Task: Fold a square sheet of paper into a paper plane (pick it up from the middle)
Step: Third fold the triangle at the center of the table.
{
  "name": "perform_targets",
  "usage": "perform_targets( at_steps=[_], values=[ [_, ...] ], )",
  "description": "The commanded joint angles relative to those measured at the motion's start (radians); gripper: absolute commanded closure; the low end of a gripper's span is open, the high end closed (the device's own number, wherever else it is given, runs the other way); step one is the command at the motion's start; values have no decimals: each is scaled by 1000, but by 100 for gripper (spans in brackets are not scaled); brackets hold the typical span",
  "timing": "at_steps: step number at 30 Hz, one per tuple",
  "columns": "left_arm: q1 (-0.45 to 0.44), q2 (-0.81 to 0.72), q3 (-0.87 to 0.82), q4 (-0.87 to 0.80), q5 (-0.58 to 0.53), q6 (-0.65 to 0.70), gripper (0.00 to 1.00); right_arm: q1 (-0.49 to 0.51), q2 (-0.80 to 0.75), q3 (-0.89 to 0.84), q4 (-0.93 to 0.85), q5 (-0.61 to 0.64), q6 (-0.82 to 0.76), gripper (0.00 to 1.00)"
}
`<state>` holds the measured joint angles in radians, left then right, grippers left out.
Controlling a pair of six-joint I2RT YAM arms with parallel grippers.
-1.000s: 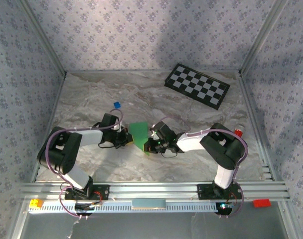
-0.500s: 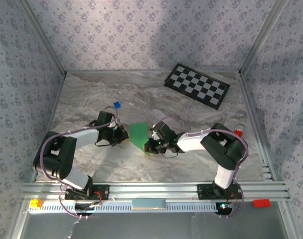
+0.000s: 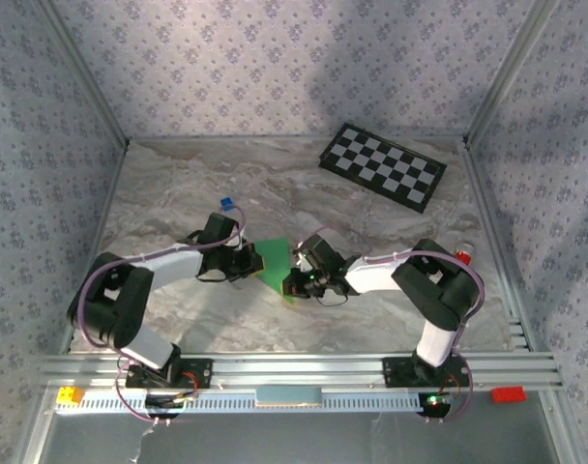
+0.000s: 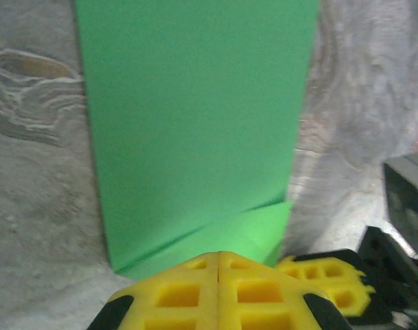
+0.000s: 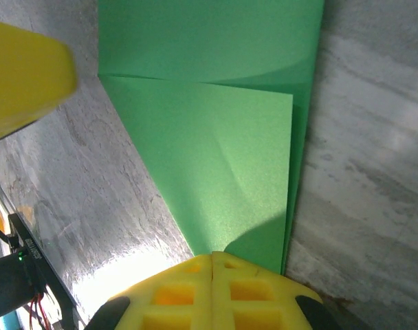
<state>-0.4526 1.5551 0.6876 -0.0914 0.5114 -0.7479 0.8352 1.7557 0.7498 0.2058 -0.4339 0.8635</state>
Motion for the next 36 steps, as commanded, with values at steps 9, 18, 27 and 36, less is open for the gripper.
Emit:
perform_targets(
  at_steps=[9,18,27,36],
  values=[
    [0,81,7,-45,-67,74,100,-7,-24,74,-150,17,-82,100],
    [0,92,6,-59,-76,95,100,4,77,226,-184,-50,-124,100],
    [1,102,14,-65,-78,99,100,2,144,230,-195,-56,-118,100],
    [2,117,13,-67,-81,105,100,3,56,138,-181,-36,-113,99]
  ],
)
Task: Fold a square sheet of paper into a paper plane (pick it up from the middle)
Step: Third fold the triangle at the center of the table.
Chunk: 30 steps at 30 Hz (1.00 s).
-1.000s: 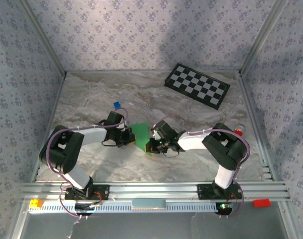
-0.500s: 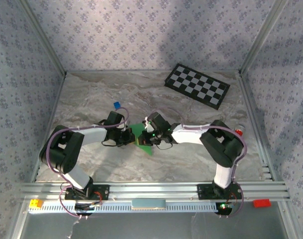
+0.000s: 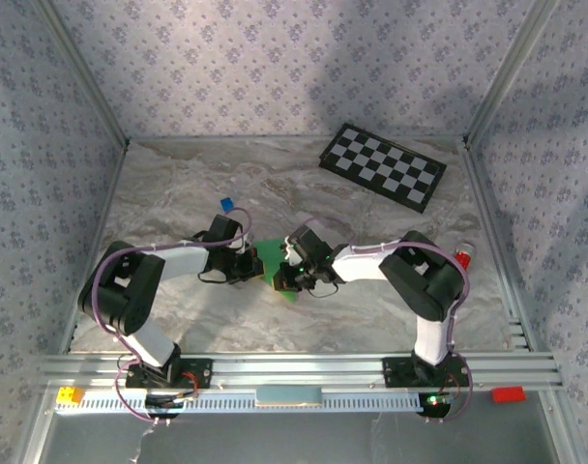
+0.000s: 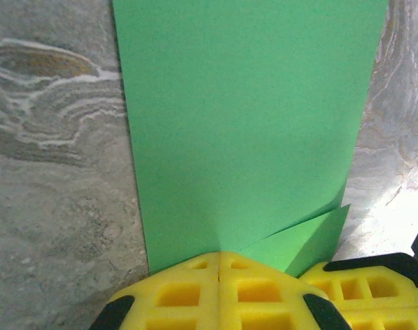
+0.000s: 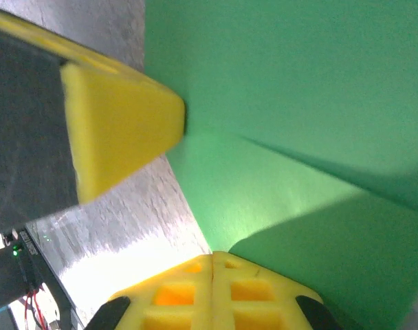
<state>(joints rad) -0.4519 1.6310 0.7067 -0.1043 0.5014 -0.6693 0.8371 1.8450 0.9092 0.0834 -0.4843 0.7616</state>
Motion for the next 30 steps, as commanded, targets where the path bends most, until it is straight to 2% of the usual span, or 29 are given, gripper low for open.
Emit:
perform_targets(
  at_steps=[1,6,12,19,30],
  values=[
    [1,42,-7,-53,-71,26,100,1,-42,-20,-64,15,-15,99],
    [2,36,-8,-55,-72,27,100,12,-52,15,-49,-9,-48,98],
    [1,40,-6,-54,-71,29,100,15,23,69,-97,5,-59,98],
    [6,38,-12,-48,-75,19,100,15,19,-22,-29,2,-18,98],
    [39,34,-51,-11,-38,-9,100,9,-162,-222,18,47,-10,95]
  ],
)
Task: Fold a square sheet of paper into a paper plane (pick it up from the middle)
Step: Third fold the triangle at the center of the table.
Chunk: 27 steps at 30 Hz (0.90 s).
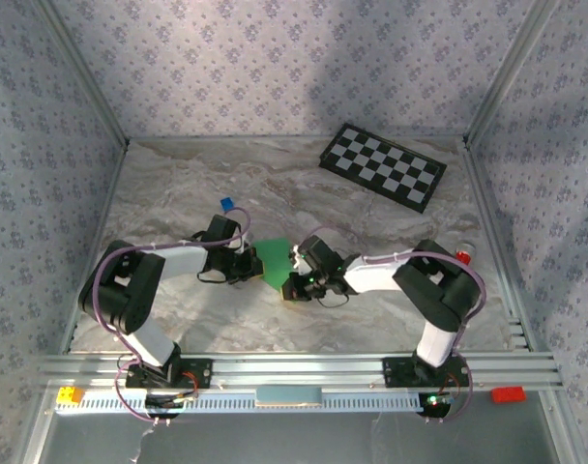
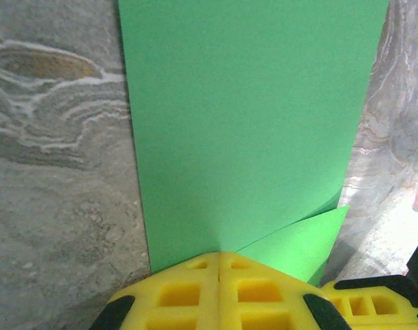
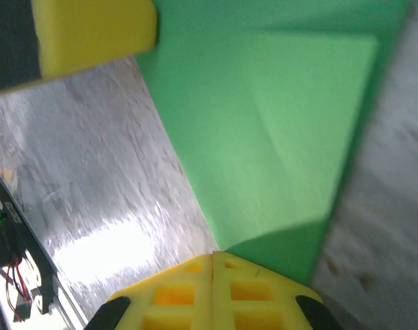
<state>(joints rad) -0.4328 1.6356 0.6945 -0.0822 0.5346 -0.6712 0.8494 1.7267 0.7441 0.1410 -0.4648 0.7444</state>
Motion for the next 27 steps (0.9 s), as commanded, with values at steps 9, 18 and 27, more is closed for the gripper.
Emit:
perform_targets(
  at_steps=[9,18,27],
  values=[
    [11,-34,-107,37,-47,-123,100,-12,-250,-143,-68,145,4,94],
    [-96,-220,-166,68,-153,-270,89,-43,-298,-101,-177,281,9,84],
    [-26,-394,-105,-145,-223,-148,62,-35,-147,60,-168,225,-45,69]
  ],
)
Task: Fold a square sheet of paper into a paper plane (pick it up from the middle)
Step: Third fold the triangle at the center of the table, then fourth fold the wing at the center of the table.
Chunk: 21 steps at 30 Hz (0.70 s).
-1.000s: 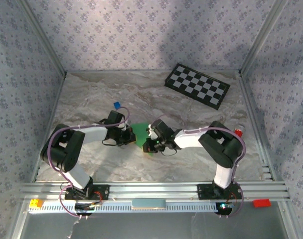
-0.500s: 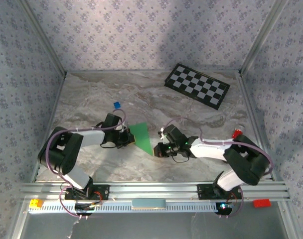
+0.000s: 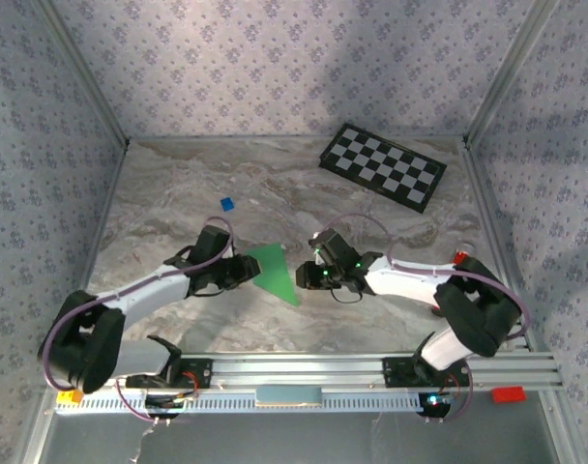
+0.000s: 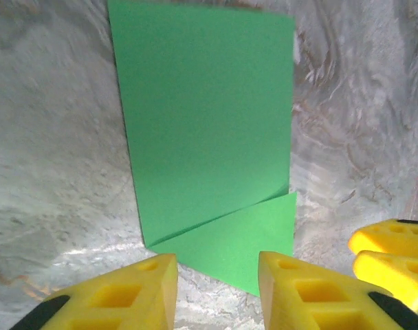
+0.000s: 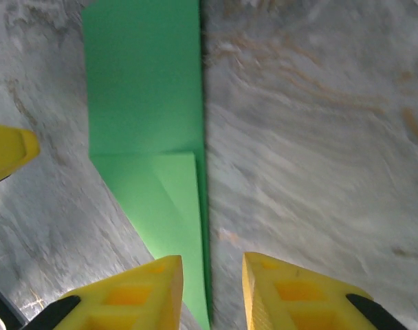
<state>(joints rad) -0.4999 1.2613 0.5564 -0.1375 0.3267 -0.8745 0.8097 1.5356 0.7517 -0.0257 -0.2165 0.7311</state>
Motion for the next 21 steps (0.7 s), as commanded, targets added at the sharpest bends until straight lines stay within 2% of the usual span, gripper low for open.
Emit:
perform_targets(
  at_steps=[1,3,7,13,21],
  values=[
    [61,-20,34,-80,28,70,61,4,61,68,-2,-37,-38,69],
    [105,-2,48,-73,121,107,58,1,104,107,-20,-66,-55,67],
    [134,52,97,-109,203,166,57,-6,178,165,-38,-104,-65,67],
    [154,91,117,-119,220,176,57,-12,239,219,-85,-95,-67,68],
    [161,110,114,-126,210,176,57,-20,241,216,-90,-101,-70,69]
  ],
)
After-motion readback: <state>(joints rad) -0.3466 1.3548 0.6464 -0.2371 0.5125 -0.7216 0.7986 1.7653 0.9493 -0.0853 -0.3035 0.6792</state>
